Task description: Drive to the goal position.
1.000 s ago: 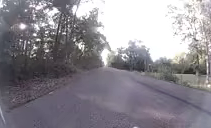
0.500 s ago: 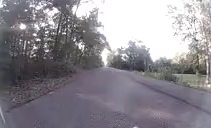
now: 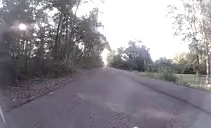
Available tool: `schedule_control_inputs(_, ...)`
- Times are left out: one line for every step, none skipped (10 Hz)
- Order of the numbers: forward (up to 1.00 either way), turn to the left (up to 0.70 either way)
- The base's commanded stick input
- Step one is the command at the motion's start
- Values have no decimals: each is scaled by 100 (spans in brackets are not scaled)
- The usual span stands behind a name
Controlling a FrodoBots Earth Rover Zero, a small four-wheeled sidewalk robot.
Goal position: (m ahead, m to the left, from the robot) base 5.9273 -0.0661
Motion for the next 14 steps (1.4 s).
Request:
schedule_control_inputs(6, 0)
schedule_control_inputs(6, 0)
schedule_control_inputs(6, 0)
schedule_control_inputs(6, 0)
schedule_control_inputs(6, 0)
schedule_control_inputs(6, 0)
schedule_control_inputs(6, 0)
schedule_control_inputs(6, 0)
schedule_control_inputs(6, 0)
schedule_control_inputs(6, 0)
schedule_control_inputs(6, 0)
schedule_control_inputs(6, 0)
schedule_control_inputs(6, 0)
schedule_control_inputs(5, 0)
